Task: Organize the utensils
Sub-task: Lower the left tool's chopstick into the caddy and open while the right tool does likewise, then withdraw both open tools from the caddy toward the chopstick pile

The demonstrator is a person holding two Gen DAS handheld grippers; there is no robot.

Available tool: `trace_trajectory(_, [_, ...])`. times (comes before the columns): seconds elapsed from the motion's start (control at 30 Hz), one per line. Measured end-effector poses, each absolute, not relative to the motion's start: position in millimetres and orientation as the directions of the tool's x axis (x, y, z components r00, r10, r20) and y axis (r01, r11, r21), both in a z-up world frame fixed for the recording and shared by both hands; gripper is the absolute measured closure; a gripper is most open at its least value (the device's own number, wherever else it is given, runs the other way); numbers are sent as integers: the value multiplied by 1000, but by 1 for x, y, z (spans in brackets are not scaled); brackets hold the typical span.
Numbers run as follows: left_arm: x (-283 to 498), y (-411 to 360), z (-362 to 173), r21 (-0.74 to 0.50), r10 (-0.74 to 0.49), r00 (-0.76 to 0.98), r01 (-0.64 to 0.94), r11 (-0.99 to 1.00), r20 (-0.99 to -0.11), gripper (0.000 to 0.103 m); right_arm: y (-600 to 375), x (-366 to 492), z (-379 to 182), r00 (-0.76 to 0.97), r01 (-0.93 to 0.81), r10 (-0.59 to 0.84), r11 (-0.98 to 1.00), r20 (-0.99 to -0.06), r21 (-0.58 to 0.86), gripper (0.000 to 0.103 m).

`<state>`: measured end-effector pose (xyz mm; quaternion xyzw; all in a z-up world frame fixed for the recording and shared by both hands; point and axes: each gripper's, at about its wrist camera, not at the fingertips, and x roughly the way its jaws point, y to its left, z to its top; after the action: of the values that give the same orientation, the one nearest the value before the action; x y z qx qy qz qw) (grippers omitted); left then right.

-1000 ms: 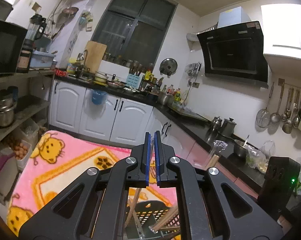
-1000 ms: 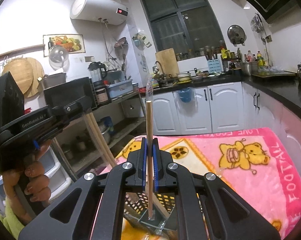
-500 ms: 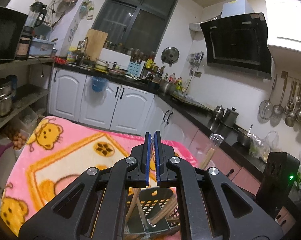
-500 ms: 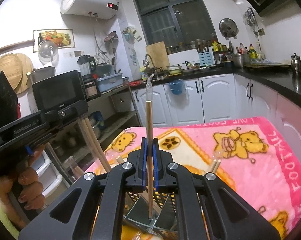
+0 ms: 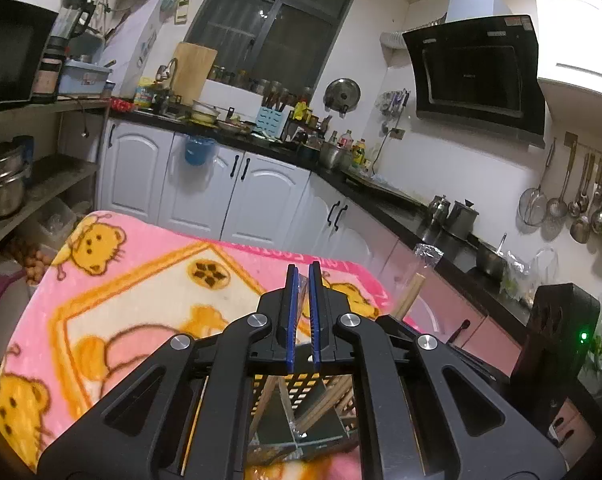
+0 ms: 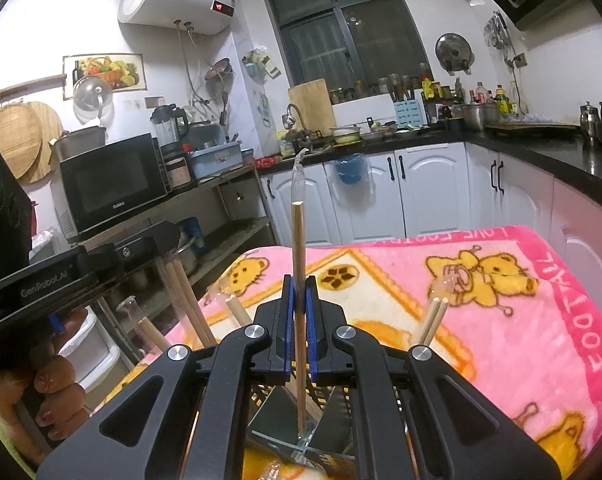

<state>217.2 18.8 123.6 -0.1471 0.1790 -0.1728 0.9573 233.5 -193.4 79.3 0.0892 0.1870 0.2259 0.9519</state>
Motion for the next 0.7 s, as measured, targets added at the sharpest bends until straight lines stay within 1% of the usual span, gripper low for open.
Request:
trace_trajectory(0.5, [213, 25, 111, -347, -367, 871, 251, 904, -326, 101, -199, 231, 72, 825, -381, 454, 887, -338, 262, 96])
trace_trajectory(0.53, [212, 25, 110, -350, -369, 870, 251, 903, -328, 101, -200, 231, 71, 824, -380, 453, 887, -340, 263, 96])
trace_trajectory(0.6, [212, 26, 109, -350, -368, 869, 249, 903, -331, 101, -202, 230, 69, 823, -376, 452, 887, -343, 267, 87])
trace_trajectory(0.7, [210, 27, 107, -352, -367, 868, 246, 903, -334, 101, -205, 228, 68, 822, -372, 452, 887, -346, 274, 85])
